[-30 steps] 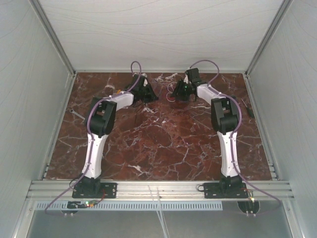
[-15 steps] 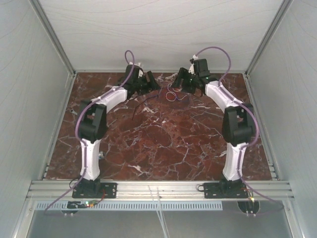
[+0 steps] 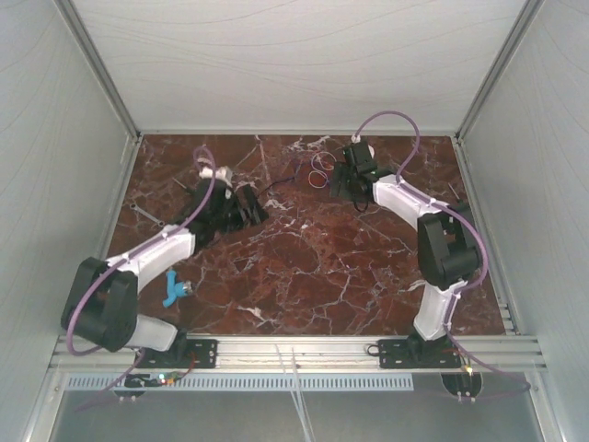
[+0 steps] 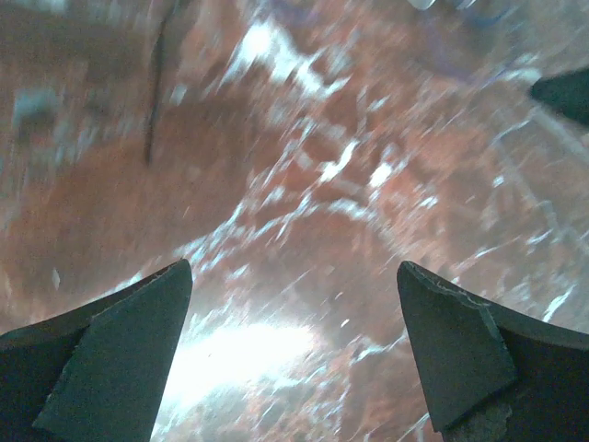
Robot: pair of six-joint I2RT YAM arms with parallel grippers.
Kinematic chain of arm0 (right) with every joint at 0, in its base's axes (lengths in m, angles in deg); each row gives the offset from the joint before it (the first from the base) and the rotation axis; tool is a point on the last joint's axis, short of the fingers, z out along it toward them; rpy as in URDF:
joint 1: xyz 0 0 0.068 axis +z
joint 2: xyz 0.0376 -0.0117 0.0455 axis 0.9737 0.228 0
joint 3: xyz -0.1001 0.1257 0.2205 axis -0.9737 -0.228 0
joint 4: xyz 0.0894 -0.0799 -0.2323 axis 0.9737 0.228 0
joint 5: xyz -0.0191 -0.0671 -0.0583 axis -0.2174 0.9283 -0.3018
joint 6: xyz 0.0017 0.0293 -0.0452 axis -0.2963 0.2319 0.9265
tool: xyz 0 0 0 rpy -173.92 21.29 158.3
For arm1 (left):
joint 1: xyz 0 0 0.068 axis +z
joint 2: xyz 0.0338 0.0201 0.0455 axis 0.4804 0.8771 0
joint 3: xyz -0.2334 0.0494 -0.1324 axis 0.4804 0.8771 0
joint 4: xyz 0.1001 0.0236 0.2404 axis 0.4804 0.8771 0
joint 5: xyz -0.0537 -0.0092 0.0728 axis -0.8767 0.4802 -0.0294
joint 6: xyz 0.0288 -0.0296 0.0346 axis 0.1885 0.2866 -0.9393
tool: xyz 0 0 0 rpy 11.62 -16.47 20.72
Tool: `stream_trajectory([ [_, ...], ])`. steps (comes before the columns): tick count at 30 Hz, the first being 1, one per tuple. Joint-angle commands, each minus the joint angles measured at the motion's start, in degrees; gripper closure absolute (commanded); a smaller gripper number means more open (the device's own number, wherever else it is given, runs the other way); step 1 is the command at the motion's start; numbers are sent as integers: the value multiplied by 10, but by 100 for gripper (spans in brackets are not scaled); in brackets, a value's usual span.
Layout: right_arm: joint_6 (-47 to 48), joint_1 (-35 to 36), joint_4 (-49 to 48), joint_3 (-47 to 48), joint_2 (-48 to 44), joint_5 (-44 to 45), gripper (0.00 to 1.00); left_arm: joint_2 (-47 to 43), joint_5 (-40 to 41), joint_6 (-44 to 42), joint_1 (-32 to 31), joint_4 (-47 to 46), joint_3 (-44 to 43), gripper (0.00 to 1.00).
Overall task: Zip-tie the wires
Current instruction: Move the cable to the center of the board, then untie the cable at the center of the board.
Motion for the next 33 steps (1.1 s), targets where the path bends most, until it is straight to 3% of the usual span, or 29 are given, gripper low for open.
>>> stream_trajectory([
  [1,-17,-10,-13,15,33,53,42,-49,16,19,-10,-72,110,8],
  [6,-27,-26,-21,38,84,39,48,-68,8,40,-16,-121,165,9],
  [20,-21,-46,-61,69,158,41,64,-35,-50,65,-8,-190,199,13],
  [25,-20,-58,-68,78,169,47,76,-27,-66,66,-2,-197,200,13],
  [29,-18,-67,-65,87,170,29,99,-20,-70,65,-1,-197,196,13],
  [33,3,-67,-51,93,146,18,100,-16,-76,66,1,-199,196,13],
])
